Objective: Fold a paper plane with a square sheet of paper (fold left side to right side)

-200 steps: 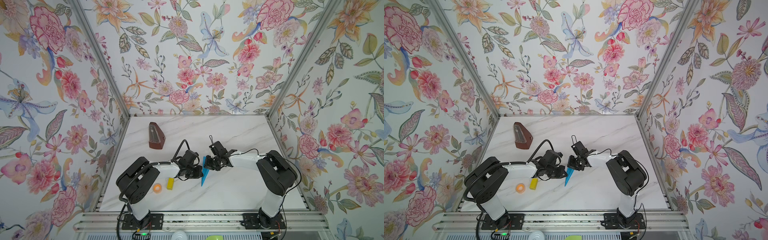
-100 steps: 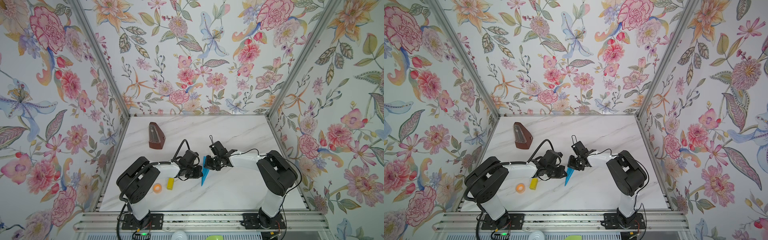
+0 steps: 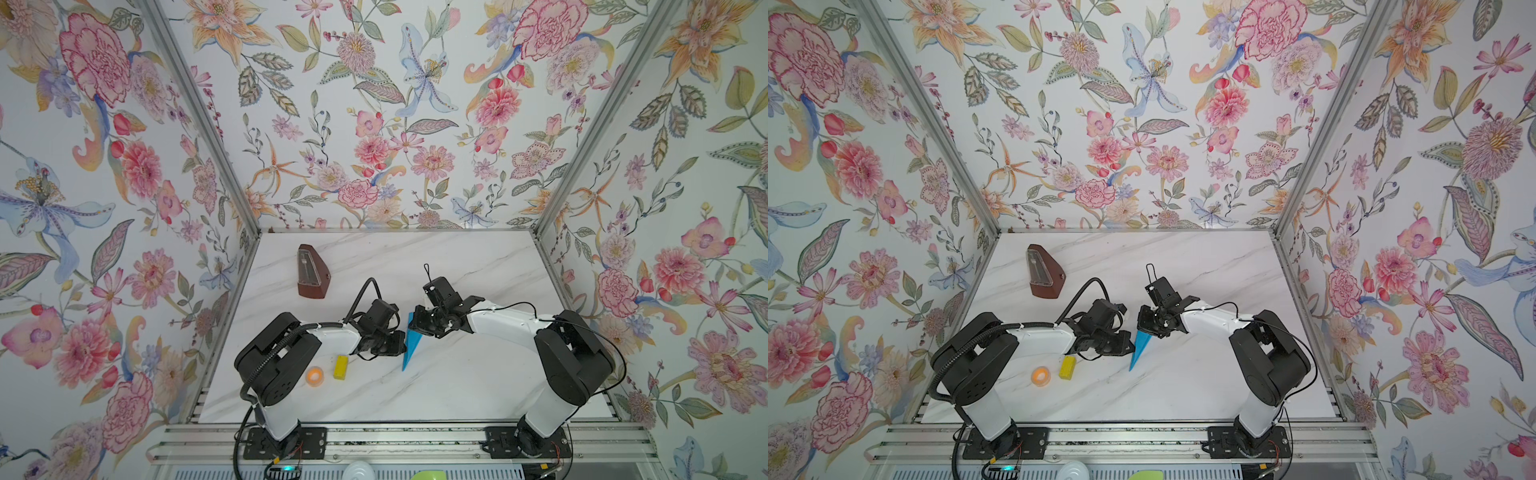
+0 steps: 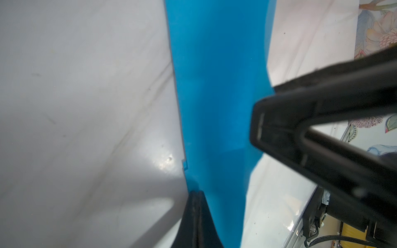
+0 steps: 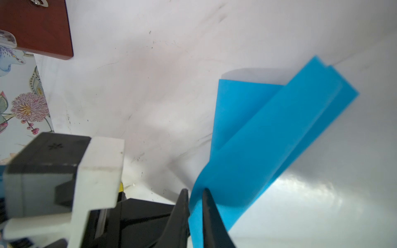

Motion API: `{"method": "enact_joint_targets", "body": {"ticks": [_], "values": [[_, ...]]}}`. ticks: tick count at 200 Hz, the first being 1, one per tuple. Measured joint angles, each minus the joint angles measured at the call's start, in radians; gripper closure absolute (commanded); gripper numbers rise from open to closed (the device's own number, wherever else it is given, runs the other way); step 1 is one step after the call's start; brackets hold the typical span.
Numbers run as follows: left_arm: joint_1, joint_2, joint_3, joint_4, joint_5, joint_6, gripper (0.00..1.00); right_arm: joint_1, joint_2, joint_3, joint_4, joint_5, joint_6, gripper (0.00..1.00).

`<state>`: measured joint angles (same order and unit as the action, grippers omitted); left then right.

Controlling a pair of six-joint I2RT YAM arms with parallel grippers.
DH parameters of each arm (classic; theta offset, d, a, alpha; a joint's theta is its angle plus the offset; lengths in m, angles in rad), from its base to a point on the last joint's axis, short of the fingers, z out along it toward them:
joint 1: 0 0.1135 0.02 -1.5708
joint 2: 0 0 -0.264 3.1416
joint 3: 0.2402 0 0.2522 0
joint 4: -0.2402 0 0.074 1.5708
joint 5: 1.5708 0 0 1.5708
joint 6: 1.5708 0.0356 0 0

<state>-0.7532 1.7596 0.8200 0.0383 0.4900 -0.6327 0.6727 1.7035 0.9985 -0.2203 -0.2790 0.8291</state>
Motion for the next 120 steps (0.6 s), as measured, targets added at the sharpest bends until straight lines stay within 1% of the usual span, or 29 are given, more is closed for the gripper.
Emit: {"method": "enact_joint_targets", "body": {"ticks": [39,80,120], "values": [[0.000,0.000,0.001,0.000,0.000,0.000,1.00,0.000,0.000,-0.017,-0.007,0.004,-0.004,1.00],[0.000,0.000,0.003,-0.003,0.000,0.005,1.00,0.000,0.003,-0.011,-0.008,0.011,-0.003,1.00],[0.000,0.002,0.008,-0.011,0.000,0.008,1.00,0.000,0.043,0.013,0.000,0.023,-0.006,1.00]]}}
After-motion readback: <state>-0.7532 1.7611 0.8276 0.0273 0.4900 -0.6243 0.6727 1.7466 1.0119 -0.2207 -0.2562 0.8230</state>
